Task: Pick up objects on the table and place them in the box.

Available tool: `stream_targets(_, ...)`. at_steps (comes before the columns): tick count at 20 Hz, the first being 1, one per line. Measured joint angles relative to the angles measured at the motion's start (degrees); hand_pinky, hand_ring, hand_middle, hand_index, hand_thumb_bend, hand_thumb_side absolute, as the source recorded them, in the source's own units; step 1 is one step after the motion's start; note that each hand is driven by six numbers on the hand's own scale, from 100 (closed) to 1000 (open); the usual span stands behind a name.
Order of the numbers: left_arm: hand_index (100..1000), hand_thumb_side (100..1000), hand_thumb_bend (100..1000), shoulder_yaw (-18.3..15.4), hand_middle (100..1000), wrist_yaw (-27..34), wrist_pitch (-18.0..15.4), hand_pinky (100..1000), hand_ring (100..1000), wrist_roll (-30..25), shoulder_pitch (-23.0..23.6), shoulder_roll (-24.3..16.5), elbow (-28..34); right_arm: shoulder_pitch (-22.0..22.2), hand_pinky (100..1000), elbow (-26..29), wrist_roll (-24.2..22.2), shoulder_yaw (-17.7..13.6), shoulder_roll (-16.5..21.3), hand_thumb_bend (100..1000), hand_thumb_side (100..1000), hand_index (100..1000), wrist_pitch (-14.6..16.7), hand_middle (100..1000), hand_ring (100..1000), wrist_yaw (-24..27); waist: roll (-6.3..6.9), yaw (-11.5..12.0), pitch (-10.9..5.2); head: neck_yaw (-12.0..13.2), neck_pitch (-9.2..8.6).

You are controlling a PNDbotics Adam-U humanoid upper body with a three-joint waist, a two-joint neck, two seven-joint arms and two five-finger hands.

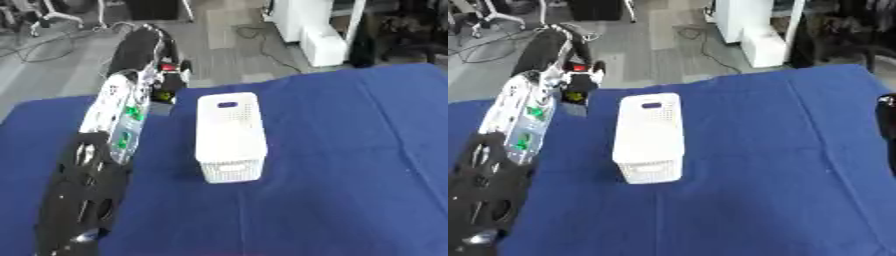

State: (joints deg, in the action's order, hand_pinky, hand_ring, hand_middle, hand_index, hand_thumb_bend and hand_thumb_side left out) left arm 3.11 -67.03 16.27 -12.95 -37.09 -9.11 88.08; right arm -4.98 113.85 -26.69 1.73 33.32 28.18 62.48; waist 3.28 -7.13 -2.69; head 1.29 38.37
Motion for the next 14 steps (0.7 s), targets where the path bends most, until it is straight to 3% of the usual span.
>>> stream_targets(14,280,150,183,4.12,453,4.05,-2.58,100,234,-5.01,-1.34,0.00,5.56,-0.47,165,0.00,0.25,0.00,0.48,100,1000,384,-0.28,250,290,0.76,0.25,-0.52,-0.12,0.25,-0.16)
